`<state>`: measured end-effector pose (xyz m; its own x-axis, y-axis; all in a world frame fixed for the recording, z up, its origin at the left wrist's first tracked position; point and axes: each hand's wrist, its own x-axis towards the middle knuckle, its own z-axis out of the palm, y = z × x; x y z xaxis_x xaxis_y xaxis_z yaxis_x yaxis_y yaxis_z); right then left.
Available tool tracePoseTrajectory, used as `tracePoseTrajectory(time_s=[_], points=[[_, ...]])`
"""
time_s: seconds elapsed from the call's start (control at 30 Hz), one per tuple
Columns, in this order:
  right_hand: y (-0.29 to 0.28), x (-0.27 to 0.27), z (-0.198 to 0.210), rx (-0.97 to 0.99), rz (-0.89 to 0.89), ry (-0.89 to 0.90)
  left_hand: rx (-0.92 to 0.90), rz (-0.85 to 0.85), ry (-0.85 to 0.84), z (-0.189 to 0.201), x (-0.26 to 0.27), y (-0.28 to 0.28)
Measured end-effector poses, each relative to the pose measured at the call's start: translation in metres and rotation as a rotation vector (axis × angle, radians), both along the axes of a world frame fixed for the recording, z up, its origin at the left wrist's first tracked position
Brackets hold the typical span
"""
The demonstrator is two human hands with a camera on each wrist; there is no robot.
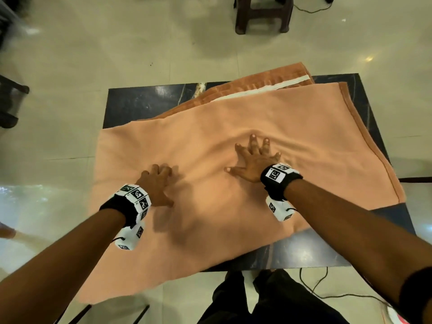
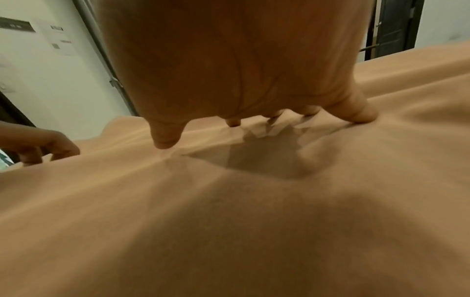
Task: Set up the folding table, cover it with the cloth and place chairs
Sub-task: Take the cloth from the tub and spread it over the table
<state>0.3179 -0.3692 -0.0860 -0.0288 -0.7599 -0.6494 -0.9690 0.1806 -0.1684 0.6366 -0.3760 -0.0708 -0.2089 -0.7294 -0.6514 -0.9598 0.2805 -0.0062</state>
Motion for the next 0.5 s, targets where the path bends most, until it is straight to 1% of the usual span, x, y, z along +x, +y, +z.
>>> tracePoseTrajectory(time_s=[0.07,0.13,0.27,0.3,0.4,0.5], points=[[-0.018,-0.005,0.002,0.004,0.032,-0.001,0.021,0.011,0.011,0.001,-0.007,0.003],[-0.034,-0.006,0.016,0.012,0.053,-0.012,0.038,0.051,0.043,0.001,-0.013,0.007],[-0.069,-0.004,0.036,0.018,0.196,-0.023,0.079,0.120,0.097,-0.002,-0.024,0.017],[-0.075,-0.003,0.037,0.015,0.202,-0.014,0.086,0.132,0.105,-0.004,-0.027,0.021],[-0.075,0.003,0.025,0.005,0.155,-0.014,0.116,0.167,0.118,-0.007,-0.032,0.029],[-0.041,0.015,0.012,-0.061,0.058,-0.034,0.101,0.142,0.161,-0.011,-0.027,0.033]])
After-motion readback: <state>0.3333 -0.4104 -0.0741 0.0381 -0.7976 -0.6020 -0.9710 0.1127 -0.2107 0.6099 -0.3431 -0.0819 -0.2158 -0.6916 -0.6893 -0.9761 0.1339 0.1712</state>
